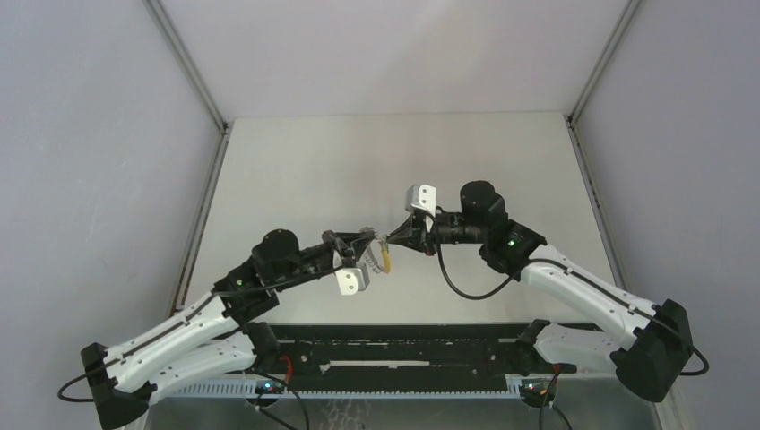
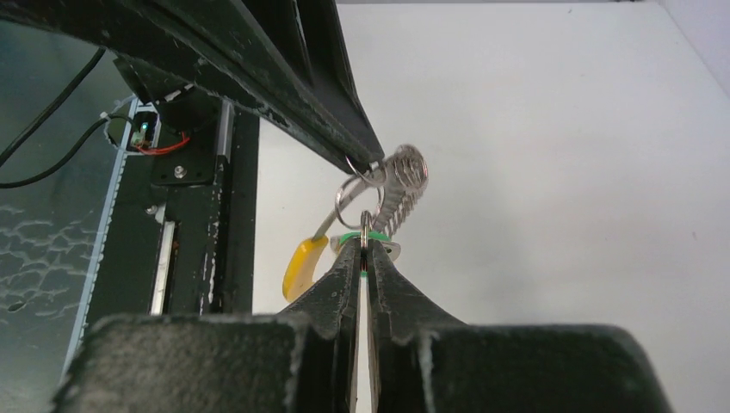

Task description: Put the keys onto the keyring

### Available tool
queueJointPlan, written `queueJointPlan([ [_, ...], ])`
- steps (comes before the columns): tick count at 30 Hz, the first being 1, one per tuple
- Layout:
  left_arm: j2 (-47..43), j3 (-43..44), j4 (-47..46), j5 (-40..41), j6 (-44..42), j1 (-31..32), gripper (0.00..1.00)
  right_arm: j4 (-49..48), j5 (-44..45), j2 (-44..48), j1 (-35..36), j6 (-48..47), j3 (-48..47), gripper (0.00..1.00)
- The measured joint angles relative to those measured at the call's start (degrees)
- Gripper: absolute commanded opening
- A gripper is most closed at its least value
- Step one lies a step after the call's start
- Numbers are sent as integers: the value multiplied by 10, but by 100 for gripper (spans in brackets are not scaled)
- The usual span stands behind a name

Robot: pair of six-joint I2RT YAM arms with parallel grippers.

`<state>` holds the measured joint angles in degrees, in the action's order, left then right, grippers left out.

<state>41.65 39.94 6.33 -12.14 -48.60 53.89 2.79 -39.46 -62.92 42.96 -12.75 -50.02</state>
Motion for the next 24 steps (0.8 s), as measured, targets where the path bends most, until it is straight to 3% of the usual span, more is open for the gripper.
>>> queueJointPlan([
  [12,10,-25,-29,-17,29,0,0,5,-8,-17,11,-19,-21,0],
  [24,11,-35,-54,15,68,0,0,29,10,-21,15,-35,-30,0],
])
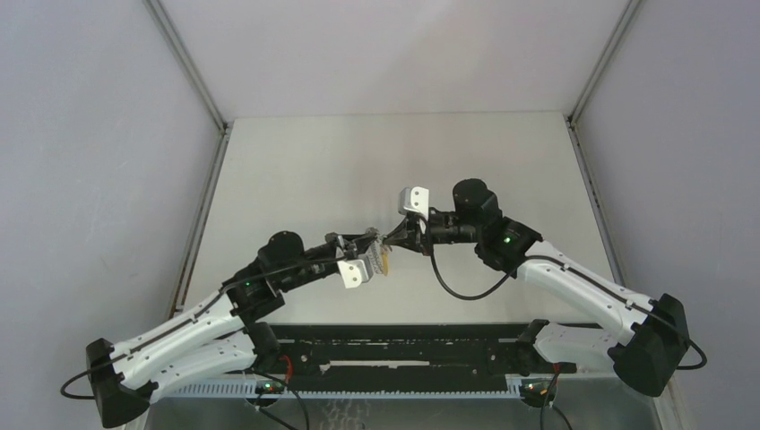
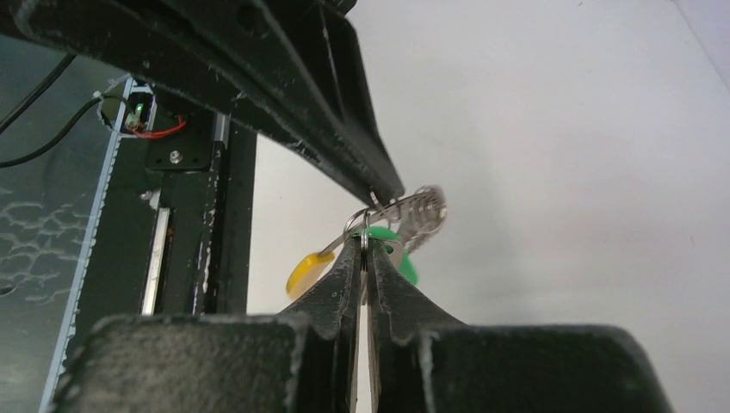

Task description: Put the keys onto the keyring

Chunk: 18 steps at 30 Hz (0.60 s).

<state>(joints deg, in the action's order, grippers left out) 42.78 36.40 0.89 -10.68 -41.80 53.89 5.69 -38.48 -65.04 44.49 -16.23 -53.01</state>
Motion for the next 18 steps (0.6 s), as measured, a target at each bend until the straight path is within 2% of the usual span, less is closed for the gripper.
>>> queueJointPlan([
  [9,0,0,-30,15,14,0,0,24,5,0,9,-8,0,0],
  [18,1,0,-26,-24,13,0,0,23,12,0,7,-5,0,0],
])
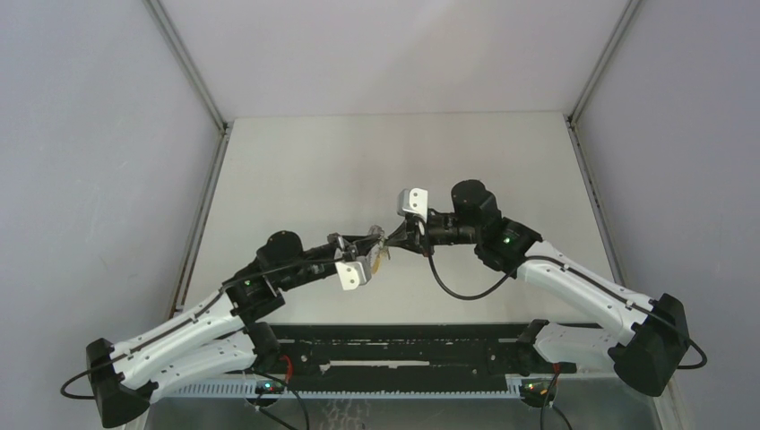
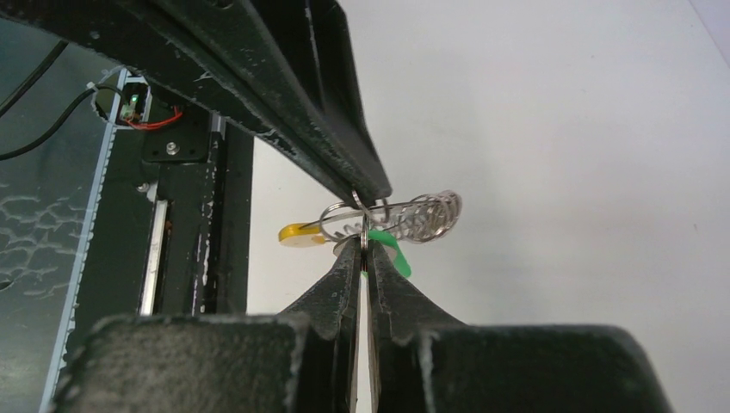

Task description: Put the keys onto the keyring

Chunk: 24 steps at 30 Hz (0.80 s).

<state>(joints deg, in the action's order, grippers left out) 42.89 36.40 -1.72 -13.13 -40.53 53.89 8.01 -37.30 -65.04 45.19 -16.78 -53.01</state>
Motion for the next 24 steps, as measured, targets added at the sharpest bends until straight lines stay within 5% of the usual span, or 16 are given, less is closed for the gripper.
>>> queueJointPlan([
  [24,33,23,38,-22,0,-1,0,20,10,1,-14,29,0,0],
])
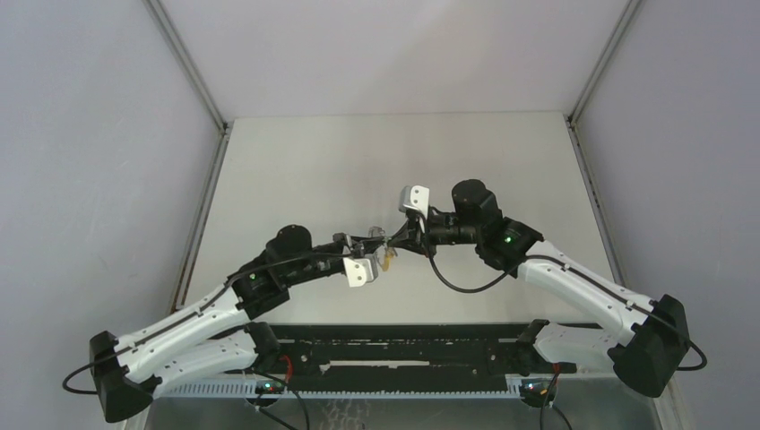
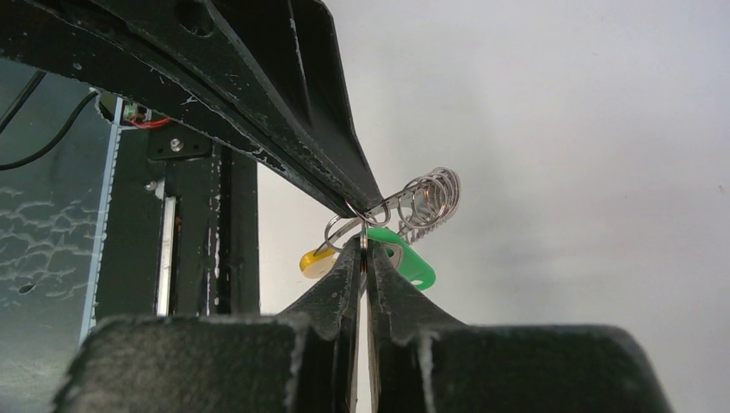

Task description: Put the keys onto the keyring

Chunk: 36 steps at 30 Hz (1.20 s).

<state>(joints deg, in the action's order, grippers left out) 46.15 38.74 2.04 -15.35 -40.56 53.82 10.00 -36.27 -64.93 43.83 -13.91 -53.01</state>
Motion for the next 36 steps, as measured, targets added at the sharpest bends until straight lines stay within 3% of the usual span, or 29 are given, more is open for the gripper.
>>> queueJointPlan([
  [17,30,33,48,-1,0,0,0,22,11,9,-4,-3,0,0],
  [36,-3,32,26,-64,52,-7,0,50,-77,-50,-31,62,-58,0],
])
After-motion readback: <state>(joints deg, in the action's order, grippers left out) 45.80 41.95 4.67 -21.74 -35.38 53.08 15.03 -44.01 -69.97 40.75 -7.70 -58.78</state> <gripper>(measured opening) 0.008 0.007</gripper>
